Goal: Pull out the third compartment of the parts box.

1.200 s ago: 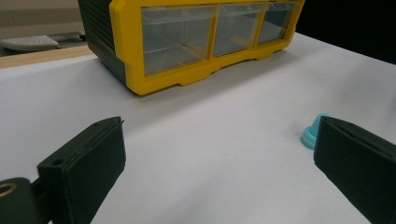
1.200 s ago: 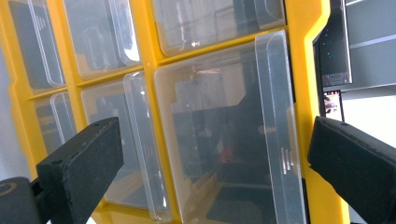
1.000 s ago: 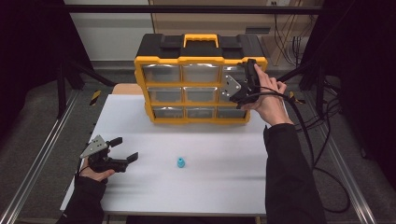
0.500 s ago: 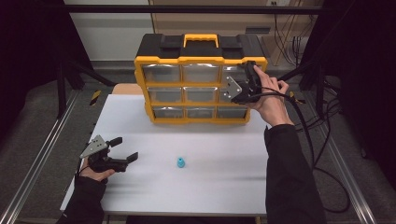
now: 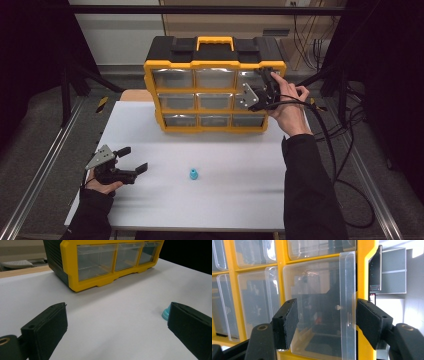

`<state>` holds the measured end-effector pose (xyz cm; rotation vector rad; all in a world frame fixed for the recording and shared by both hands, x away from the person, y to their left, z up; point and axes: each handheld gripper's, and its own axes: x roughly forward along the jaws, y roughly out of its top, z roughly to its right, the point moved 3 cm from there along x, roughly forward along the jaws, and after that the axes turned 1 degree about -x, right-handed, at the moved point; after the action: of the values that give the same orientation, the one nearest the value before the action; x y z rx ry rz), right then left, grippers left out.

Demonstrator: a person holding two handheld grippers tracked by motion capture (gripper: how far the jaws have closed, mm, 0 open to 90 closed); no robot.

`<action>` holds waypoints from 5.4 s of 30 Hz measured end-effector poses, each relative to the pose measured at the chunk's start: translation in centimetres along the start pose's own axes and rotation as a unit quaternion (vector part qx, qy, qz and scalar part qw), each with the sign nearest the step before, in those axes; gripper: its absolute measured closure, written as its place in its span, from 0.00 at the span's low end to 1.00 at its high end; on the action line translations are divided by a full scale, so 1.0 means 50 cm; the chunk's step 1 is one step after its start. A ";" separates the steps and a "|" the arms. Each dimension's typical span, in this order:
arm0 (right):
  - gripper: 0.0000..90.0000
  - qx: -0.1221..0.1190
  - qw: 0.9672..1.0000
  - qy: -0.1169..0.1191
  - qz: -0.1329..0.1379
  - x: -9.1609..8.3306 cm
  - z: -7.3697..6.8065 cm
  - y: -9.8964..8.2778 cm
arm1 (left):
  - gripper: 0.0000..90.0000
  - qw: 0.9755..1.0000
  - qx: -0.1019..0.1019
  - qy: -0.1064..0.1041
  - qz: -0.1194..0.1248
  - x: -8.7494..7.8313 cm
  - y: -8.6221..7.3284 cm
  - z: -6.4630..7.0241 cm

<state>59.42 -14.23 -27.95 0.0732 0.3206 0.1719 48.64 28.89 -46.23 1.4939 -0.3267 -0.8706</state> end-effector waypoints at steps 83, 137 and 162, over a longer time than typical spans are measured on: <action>0.86 -0.058 0.994 -0.091 0.003 -0.019 -0.006 0.006 | 0.03 1.000 0.002 0.004 0.003 0.000 0.001 -0.001; 0.86 -0.060 0.995 -0.075 0.002 -0.085 -0.023 0.022 | 0.03 1.000 0.005 0.005 0.003 0.001 0.002 0.003; 0.86 -0.062 0.996 -0.065 0.005 -0.113 -0.028 0.030 | 0.03 1.000 0.006 0.004 0.003 0.001 0.003 0.004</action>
<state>53.42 -13.70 -27.41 -0.0372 0.1799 0.1951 48.58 28.67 -46.11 1.5058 -0.3309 -0.8594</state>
